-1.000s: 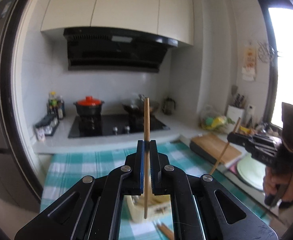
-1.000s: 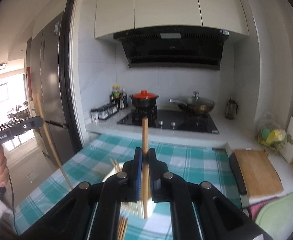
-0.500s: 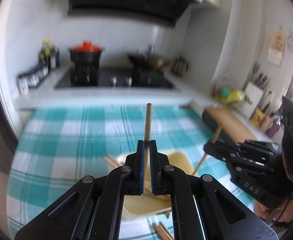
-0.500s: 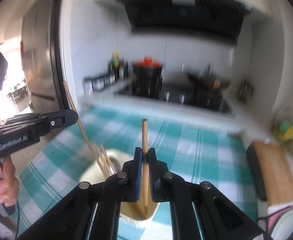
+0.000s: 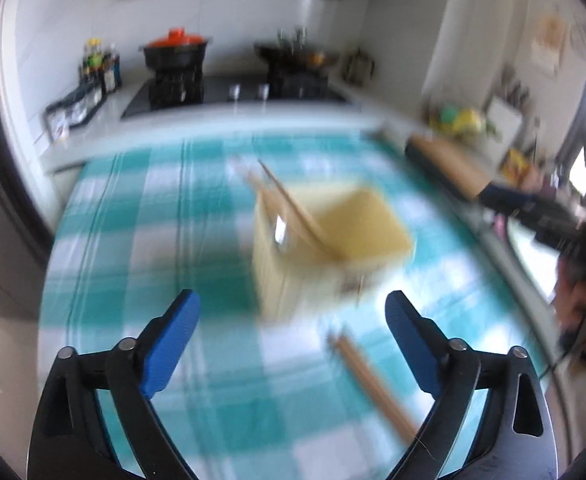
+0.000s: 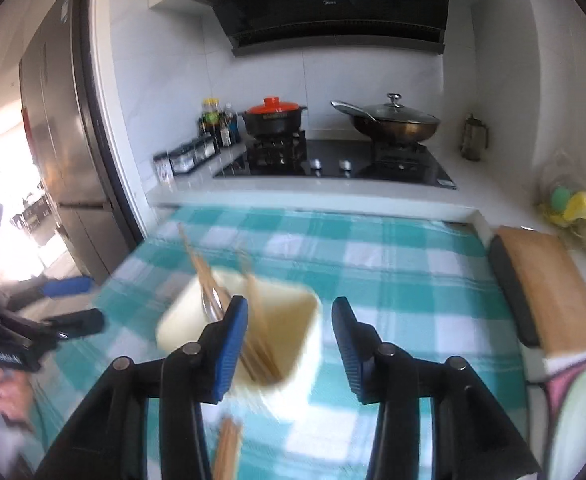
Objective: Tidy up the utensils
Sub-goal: 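Withdraw both open tools back over the remaining chopsticks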
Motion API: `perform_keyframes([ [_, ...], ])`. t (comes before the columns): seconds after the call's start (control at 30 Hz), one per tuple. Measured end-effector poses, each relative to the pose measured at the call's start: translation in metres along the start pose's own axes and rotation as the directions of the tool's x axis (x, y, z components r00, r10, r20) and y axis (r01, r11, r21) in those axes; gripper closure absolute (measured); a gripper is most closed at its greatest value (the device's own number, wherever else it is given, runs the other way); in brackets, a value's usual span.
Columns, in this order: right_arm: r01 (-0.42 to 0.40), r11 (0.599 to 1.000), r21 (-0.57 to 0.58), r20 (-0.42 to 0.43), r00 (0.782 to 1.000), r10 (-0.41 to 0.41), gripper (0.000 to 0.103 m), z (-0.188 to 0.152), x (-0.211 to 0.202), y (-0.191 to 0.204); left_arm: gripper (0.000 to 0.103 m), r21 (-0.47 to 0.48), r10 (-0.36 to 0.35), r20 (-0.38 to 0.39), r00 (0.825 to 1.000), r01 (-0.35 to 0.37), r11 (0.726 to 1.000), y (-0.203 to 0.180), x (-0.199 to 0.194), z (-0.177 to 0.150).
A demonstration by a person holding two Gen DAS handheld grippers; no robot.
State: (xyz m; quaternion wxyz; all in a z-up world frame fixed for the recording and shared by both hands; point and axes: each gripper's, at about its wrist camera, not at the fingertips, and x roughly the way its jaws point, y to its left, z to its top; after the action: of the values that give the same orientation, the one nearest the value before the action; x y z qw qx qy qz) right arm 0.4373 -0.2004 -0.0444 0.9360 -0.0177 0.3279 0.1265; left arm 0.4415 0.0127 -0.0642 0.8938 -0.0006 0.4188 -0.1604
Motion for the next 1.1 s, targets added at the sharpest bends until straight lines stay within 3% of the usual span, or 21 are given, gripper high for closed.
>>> perform_keyframes([
  [0.1, 0.035, 0.999, -0.022, -0.069, 0.997, -0.036, 0.053, -0.055, -0.015, -0.008, 0.008, 0.001, 0.006, -0.075, 0.997, -0.006, 1.000, 0.002, 0.003, -0.050],
  [0.23, 0.086, 0.994, -0.065, -0.188, 0.977, -0.097, 0.053, -0.158, -0.011, -0.010, 0.008, -0.030, 0.038, -0.097, 0.995, -0.041, 0.999, -0.011, 0.017, -0.125],
  [0.4, 0.146, 0.989, 0.018, -0.253, 0.958, -0.137, 0.053, -0.231, 0.003, -0.015, 0.008, -0.071, 0.139, -0.076, 0.987, -0.144, 0.987, -0.030, 0.046, -0.170],
  [0.63, 0.218, 0.975, 0.033, -0.216, 0.955, -0.205, 0.053, -0.244, 0.007, -0.013, 0.008, -0.103, 0.197, -0.070, 0.978, -0.203, 0.974, -0.031, 0.068, -0.167],
  [0.77, 0.209, 0.976, 0.054, -0.217, 0.957, -0.193, 0.053, -0.244, 0.007, -0.016, 0.008, -0.131, 0.217, -0.107, 0.970, -0.230, 0.964, -0.025, 0.079, -0.169],
  [0.87, 0.195, 0.978, 0.074, -0.216, 0.960, -0.176, 0.052, -0.246, 0.008, -0.019, 0.002, -0.115, 0.240, -0.110, 0.964, -0.253, 0.961, -0.024, 0.083, -0.171],
  [1.1, 0.204, 0.977, 0.065, -0.216, 0.958, -0.186, 0.051, -0.247, 0.010, -0.016, 0.000, -0.094, 0.234, -0.107, 0.966, -0.244, 0.965, -0.024, 0.085, -0.171],
])
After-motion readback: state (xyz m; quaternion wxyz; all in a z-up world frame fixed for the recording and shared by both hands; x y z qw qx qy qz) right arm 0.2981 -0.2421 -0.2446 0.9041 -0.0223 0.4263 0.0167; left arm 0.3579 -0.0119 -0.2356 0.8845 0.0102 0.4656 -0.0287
